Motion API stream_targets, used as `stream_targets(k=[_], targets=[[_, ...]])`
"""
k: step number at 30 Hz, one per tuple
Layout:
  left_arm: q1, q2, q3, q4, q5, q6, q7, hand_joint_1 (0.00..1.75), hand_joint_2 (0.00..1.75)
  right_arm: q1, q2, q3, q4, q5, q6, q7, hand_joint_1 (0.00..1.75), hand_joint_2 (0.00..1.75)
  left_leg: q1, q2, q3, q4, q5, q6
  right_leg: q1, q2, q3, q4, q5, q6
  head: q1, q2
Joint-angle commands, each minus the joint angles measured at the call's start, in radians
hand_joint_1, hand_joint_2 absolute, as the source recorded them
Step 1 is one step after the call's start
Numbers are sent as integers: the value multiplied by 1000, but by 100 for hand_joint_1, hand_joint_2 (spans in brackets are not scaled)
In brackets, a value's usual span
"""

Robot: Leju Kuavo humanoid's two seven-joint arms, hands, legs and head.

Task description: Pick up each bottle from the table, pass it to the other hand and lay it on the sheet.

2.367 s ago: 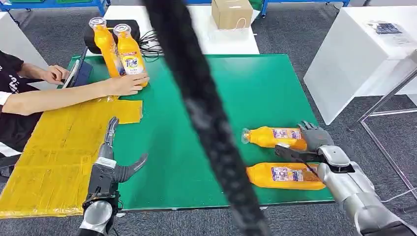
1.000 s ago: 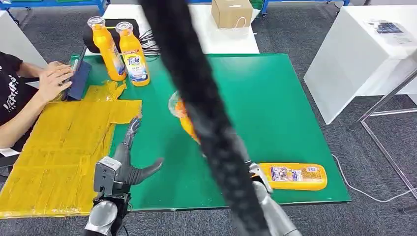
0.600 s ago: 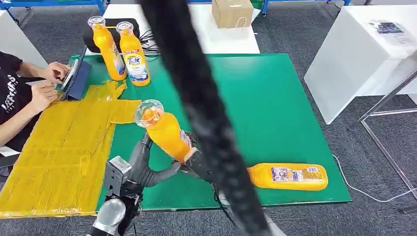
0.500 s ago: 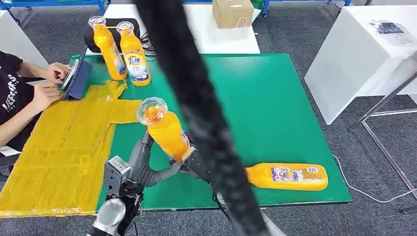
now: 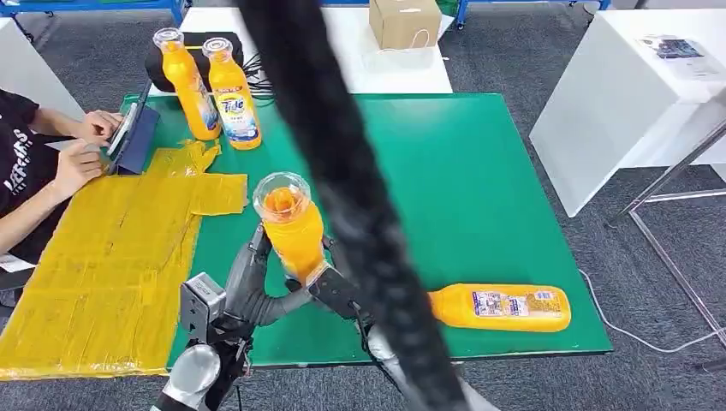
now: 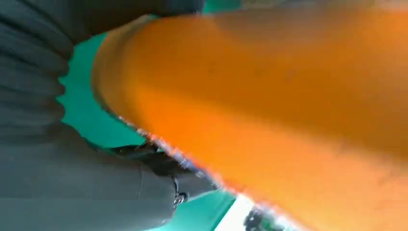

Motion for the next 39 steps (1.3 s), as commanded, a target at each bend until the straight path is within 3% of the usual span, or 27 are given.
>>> stream_targets(k=[1,17,18,30,31,32,33,36,38,39], targets=[[-37,17,-35,69,4,6,10,175,175,-16,-30,140,-15,34,13,-14,175,175,0,1,4,-1,-2,-1,1,-1,4,-1,-2,-2,0,0],[-36,16,-31,74,5,9,10,175,175,-11,-36,153,-30,41,15,-15,175,175,0,1,2,-1,-1,-1,1,-1,2,-1,-1,-2,0,0],[-35,16,-26,75,7,10,10,175,175,-8,-39,158,-39,44,16,-15,175,175,1,2,7,-1,-3,-2,1,-2,6,-1,-2,-4,0,0],[-30,15,44,62,38,24,-3,175,175,10,-63,166,-96,51,14,-17,175,175,0,1,4,-1,-1,-1,1,-1,3,-1,-1,-2,0,0],[-27,16,54,57,37,33,-7,175,175,22,-63,148,-115,43,-7,-23,162,175,0,1,3,-1,-1,-1,1,-1,3,-1,-1,-2,0,0],[-27,20,61,53,27,48,-13,175,175,29,-65,138,-131,45,-25,-29,17,175,0,1,2,0,-1,-1,1,-1,2,0,-1,-2,0,0],[-23,25,75,41,-11,98,-29,175,175,45,-69,118,-164,54,-72,-42,0,175,0,1,4,-1,-2,-1,1,-1,4,-1,-1,-2,0,0],[-22,58,126,6,-51,141,-31,175,175,83,-110,75,-288,78,-121,-40,0,175,0,1,4,-1,-2,-1,1,-2,4,-1,-2,-3,0,0],[-35,84,160,14,-195,265,-16,175,175,113,-135,38,-371,137,-184,-45,0,175,0,1,3,-1,-1,-1,1,-2,3,0,-1,-2,0,0],[-67,121,174,60,-444,423,62,175,175,145,-155,-3,-445,208,-248,-33,0,175,1,0,4,0,-2,-2,1,-3,4,0,-3,-3,1,0]])
